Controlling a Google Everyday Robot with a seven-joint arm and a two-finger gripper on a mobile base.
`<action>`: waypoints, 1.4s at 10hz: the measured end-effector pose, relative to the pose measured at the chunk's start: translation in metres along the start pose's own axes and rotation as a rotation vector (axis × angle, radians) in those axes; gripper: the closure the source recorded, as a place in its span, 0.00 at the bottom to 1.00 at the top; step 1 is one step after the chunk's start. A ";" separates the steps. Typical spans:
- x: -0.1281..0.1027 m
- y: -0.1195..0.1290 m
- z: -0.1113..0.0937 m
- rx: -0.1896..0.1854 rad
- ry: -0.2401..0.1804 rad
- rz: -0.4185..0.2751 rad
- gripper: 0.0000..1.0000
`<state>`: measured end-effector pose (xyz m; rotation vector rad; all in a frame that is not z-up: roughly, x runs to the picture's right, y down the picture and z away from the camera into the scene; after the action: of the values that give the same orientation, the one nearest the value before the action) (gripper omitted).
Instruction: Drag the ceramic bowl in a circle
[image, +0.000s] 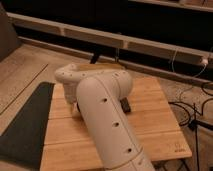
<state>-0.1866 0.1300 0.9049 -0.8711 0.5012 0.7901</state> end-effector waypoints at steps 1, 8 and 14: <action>-0.006 0.007 -0.006 -0.001 -0.012 -0.016 0.92; 0.021 0.077 -0.027 -0.088 0.013 -0.139 1.00; 0.074 0.046 -0.009 -0.070 0.157 -0.069 1.00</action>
<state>-0.1775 0.1706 0.8272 -1.0154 0.5818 0.6828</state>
